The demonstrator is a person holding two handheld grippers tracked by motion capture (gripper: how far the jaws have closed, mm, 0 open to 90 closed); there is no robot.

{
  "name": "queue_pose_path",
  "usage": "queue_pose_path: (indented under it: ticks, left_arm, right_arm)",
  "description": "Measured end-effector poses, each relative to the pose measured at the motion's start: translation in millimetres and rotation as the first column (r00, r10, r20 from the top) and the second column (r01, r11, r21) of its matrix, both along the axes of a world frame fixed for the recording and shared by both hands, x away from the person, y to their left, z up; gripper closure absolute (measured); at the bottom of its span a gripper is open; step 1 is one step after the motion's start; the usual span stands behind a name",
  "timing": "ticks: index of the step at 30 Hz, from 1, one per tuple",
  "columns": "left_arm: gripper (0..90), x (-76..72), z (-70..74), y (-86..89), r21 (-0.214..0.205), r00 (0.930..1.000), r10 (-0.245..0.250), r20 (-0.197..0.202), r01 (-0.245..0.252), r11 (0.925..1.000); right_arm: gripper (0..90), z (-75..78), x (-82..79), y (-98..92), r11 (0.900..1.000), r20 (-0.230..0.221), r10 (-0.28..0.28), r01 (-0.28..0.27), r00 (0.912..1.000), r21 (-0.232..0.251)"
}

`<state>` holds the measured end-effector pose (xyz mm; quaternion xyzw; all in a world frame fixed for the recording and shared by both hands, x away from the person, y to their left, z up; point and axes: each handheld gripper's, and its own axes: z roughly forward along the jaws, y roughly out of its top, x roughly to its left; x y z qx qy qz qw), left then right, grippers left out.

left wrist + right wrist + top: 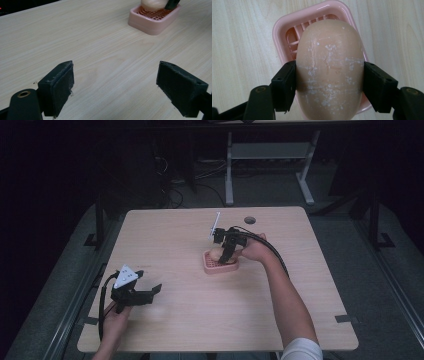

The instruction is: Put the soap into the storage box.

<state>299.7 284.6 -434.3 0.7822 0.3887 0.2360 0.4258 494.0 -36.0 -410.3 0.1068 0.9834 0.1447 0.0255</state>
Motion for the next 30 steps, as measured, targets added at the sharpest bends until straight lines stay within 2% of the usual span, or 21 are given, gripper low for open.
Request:
queue_pose_path:
  ticks: [16,30]
  left_arm:
    - [14.3,-0.6,0.5,1.2,-0.005,1.0,0.001,0.001,-0.001,1.0]
    - [14.3,-0.4,0.3,1.0,-0.004,1.0,-0.001,0.0,0.001,1.0]
  right_arm:
    - [31.3,-7.9,-6.0,3.3,0.9998,0.001,-0.017,0.017,0.9999,-0.013]
    - [31.1,-8.3,-9.8,1.7,0.9996,-0.028,-0.026,0.026,0.9993,-0.006]
